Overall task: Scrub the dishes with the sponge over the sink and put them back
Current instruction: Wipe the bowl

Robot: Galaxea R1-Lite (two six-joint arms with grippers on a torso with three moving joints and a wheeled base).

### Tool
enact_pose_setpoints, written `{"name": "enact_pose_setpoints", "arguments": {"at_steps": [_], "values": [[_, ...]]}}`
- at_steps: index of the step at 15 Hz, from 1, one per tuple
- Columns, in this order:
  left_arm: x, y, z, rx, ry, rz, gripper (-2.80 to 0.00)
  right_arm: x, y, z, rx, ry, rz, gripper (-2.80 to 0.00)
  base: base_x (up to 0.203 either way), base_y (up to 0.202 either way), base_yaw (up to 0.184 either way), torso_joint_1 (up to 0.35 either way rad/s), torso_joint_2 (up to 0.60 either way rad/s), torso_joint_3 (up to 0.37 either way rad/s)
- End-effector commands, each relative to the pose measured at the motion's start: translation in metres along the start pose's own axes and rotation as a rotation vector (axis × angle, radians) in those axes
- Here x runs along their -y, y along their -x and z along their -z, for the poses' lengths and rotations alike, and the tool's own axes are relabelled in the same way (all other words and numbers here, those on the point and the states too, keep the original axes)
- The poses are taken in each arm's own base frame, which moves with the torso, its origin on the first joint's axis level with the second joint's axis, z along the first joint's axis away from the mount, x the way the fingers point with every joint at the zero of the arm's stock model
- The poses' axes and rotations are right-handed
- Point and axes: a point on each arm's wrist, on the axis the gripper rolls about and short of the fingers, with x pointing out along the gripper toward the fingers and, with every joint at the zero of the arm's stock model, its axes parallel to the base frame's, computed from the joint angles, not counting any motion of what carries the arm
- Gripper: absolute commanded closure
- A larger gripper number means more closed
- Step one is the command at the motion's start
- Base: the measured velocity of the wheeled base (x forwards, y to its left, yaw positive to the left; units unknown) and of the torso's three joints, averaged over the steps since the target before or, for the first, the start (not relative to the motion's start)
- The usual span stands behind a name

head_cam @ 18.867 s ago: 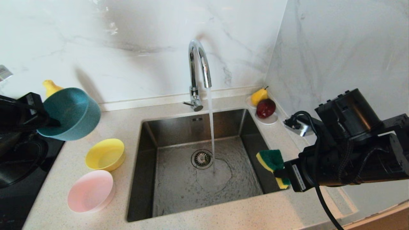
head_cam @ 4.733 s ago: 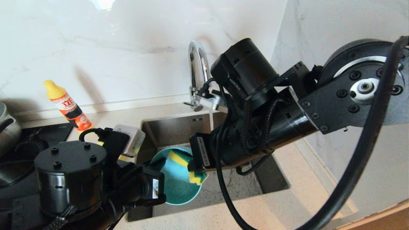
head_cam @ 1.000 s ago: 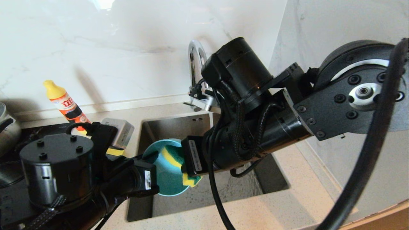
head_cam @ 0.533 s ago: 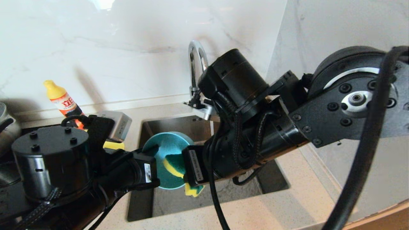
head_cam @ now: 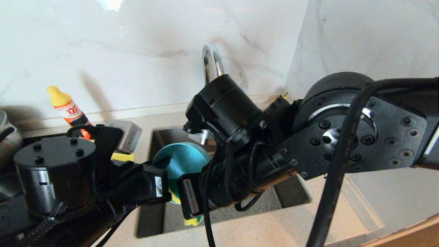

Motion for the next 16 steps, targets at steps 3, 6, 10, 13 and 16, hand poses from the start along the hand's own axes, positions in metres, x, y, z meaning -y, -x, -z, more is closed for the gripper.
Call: {"name": "enact_pose_setpoints", "arguments": {"at_steps": [3, 6, 10, 13, 16], "values": [[-0.001, 0.001, 0.001, 0.0, 0.0, -0.004, 0.0, -0.001, 0.007, -0.004, 0.041, -0.003, -0.01, 0.0, 0.0, 0.0, 0.0, 0.0, 0.0, 0.0], [-0.001, 0.002, 0.002, -0.002, 0.001, -0.003, 0.0, 0.007, 0.04, -0.014, 0.128, -0.018, -0.002, 0.0, 0.0, 0.0, 0.0, 0.0, 0.0, 0.0], [0.0, 0.002, -0.001, 0.008, 0.006, -0.004, 0.0, 0.008, 0.066, -0.014, 0.169, -0.026, -0.01, 0.0, 0.0, 0.0, 0.0, 0.0, 0.0, 0.0], [0.0, 0.0, -0.001, 0.007, 0.005, -0.009, 0.0, 0.001, 0.085, -0.006, 0.177, -0.015, -0.028, 0.0, 0.0, 0.0, 0.0, 0.0, 0.0, 0.0], [-0.002, -0.004, 0.0, -0.003, 0.012, -0.019, 0.0, -0.006, 0.103, 0.007, 0.165, 0.009, -0.048, 0.0, 0.0, 0.0, 0.0, 0.0, 0.0, 0.0]]}}
